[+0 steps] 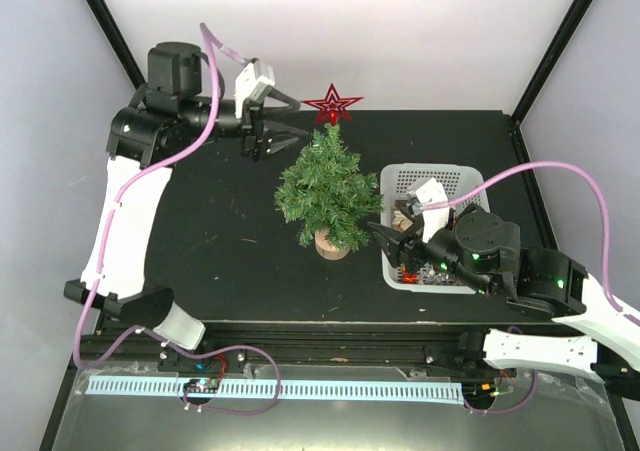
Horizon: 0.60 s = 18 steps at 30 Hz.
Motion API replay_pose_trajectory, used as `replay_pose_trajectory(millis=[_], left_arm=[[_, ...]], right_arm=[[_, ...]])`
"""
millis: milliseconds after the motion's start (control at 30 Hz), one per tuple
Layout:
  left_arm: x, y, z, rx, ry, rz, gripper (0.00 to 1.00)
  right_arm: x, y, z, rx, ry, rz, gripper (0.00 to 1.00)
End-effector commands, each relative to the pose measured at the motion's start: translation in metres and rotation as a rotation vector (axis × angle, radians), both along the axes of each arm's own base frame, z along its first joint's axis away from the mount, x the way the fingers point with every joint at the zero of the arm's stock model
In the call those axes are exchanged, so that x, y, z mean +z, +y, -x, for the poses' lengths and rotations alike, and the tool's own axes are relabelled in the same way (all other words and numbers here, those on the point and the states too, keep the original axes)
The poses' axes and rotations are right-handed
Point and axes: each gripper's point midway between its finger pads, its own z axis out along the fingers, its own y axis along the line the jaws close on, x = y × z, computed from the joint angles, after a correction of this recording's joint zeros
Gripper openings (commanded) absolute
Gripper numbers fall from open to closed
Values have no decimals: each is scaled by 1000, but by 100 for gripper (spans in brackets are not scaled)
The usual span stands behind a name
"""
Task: Decorate the small christmas tree
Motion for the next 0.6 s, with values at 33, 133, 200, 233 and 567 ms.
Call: replay_pose_trajectory(millis=[33, 133, 200, 233, 567], left_arm=[[-19, 38, 16, 79, -26, -42, 76], [-38, 69, 7, 157, 11, -34, 77], [-51, 90, 2, 180, 67, 7, 77], [-59, 99, -2, 190, 103, 31, 77], [-147, 133, -23, 276, 236, 108, 77]], right_arm=[[0, -14, -8, -80, -4, 7, 71], [-16, -24, -21, -162, 24, 49, 71], [-32, -32, -36, -219, 63, 64, 69], [-41, -37, -45, -247, 89, 62, 69], [-167, -103, -145, -646, 499, 107, 67]])
